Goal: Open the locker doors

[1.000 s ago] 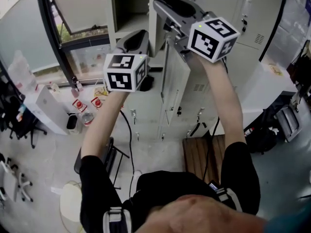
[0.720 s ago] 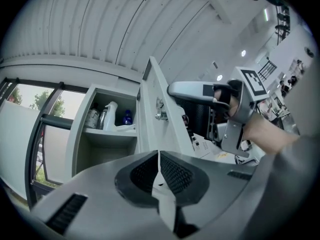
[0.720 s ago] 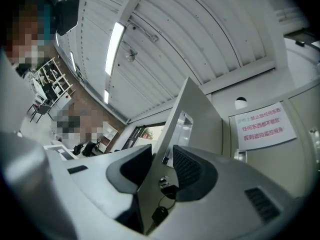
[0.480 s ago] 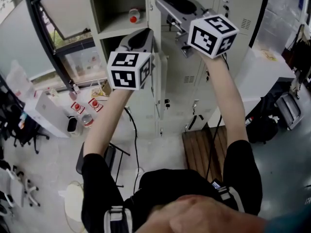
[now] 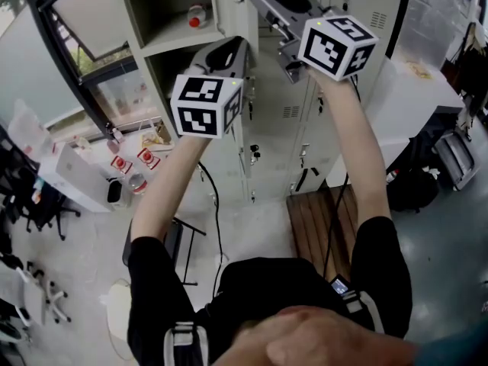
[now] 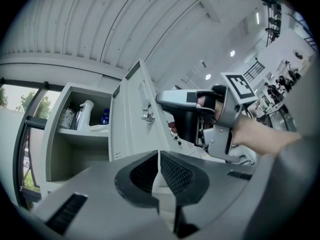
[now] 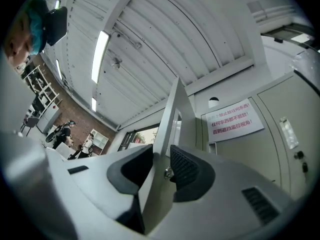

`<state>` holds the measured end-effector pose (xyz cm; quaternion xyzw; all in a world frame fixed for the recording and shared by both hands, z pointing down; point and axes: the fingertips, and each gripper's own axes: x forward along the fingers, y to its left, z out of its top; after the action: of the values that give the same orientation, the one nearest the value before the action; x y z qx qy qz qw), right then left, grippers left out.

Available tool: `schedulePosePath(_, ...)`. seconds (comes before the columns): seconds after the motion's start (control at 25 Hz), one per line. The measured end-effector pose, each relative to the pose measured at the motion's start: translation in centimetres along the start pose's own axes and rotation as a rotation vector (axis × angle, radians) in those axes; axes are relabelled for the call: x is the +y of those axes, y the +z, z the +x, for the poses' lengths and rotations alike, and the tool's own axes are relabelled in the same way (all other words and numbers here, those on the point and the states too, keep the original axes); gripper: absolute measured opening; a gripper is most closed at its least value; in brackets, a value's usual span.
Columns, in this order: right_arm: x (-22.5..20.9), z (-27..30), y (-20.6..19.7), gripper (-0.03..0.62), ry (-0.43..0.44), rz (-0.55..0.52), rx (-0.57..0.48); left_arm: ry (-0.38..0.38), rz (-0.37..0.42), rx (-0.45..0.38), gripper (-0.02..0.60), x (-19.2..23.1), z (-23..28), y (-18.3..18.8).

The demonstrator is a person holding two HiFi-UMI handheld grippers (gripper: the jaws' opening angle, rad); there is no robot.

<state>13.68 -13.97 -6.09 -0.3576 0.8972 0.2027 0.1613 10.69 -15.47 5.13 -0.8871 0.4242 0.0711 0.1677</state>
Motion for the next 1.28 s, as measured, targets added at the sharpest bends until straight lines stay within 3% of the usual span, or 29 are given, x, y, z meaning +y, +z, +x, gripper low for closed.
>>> schedulePosePath(0.2,1.0,-0.6,-1.5,0.117,0.026,0.013,-0.006,0.040,0.015,-0.045,0.009,-0.4,-1.4,0.3)
schedulePosePath(0.6,4.8,-3.7,-6.9,0.117,0.069,-0.082,0.046,0.088,-0.068,0.006,0.009,0.1,-5.0,-4.4)
schedulePosePath(0.8,5.9,-5.9,-9.8,0.117,0.066,0.007,0.046,0.112,-0.127,0.051,0.009,0.1,-6.9,-7.7)
schedulePosePath(1.04,7.0,-10.0,-15.4,0.117,0.001,0.094,0.079,0.145,-0.183,0.093,0.009,-1.1,-9.1,-12.8)
schedulePosePath(1.28,8.1,-15.4,-21.4,0.112,-0.119,0.117,0.196,0.182,-0.270,0.135,0.009,-4.2,-11.4,-18.0)
